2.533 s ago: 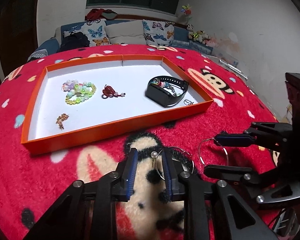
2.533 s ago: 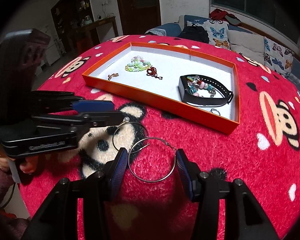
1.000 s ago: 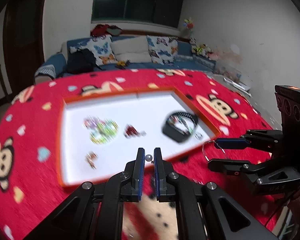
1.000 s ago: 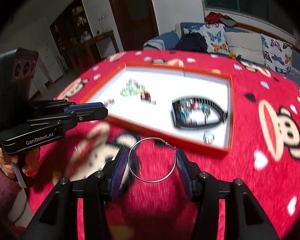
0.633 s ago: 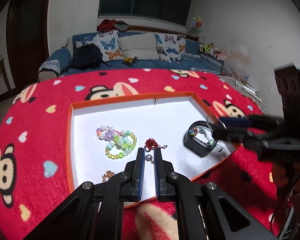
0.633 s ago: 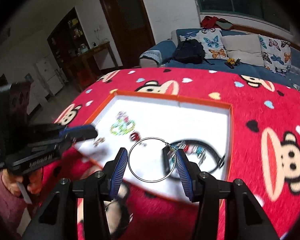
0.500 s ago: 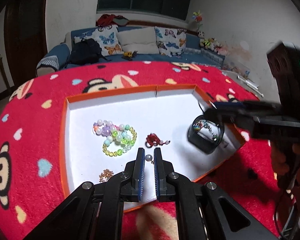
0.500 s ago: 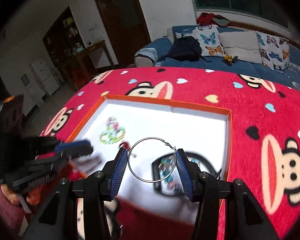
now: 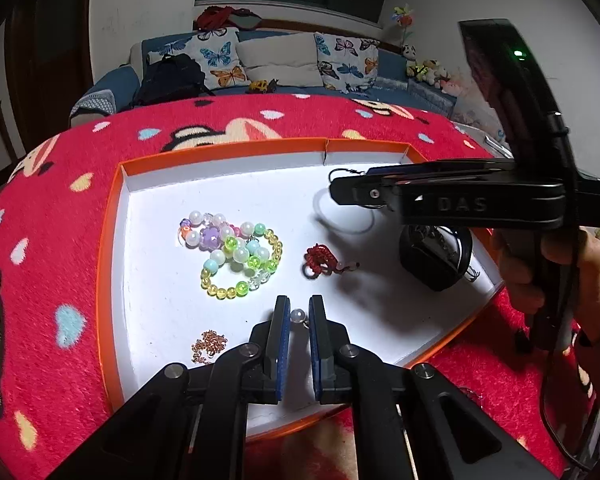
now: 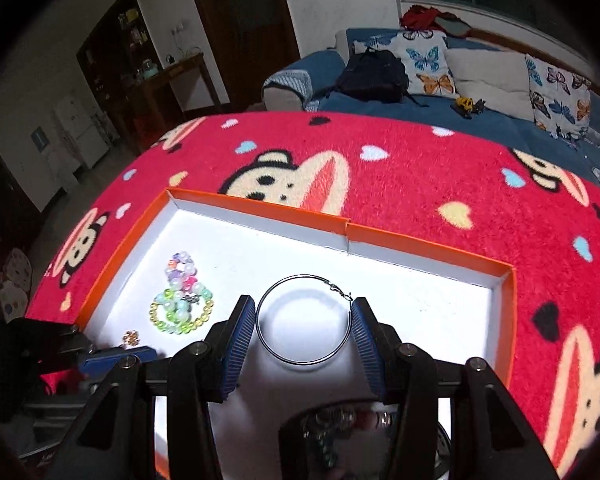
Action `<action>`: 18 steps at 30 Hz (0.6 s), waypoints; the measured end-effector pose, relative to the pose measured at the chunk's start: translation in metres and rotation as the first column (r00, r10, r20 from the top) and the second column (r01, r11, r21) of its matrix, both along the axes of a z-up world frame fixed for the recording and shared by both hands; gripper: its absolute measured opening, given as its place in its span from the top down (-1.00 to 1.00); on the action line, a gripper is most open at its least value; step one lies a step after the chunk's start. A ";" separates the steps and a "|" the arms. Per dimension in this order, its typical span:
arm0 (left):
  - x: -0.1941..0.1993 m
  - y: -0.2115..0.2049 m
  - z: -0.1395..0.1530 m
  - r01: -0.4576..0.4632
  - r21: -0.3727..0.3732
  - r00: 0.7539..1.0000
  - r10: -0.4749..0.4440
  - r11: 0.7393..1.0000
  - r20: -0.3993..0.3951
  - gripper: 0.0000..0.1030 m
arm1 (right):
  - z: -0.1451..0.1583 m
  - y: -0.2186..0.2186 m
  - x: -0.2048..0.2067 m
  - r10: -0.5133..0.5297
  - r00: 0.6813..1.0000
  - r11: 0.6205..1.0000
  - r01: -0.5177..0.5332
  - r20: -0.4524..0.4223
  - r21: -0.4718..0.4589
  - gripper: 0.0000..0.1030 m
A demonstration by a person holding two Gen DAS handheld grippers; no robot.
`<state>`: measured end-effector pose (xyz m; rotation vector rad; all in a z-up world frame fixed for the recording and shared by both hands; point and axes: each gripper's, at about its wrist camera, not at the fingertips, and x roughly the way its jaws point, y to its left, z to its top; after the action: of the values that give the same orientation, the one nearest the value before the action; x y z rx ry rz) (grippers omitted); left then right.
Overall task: Organize jewelry
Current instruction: 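Carry both over the tray and open the left tool while the right tool releases the hoop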
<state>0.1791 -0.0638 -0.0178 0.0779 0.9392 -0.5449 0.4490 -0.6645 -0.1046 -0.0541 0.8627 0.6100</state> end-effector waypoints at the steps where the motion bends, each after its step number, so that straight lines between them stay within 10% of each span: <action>1: 0.000 0.000 0.000 0.000 0.001 1.000 0.000 1.000 -0.003 0.80 | -0.002 0.002 0.002 0.002 1.000 1.000 -0.002 -0.006 -0.005 -0.06; 18: -0.002 -0.002 0.002 -0.007 0.007 1.000 0.007 1.000 -0.018 0.79 | 0.006 0.003 -0.009 0.006 1.000 0.999 -0.005 0.024 -0.041 -0.08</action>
<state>0.1773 -0.0661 -0.0155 0.0762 0.9587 -0.5365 0.4400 -0.6612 -0.0984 -0.1010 0.8522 0.5955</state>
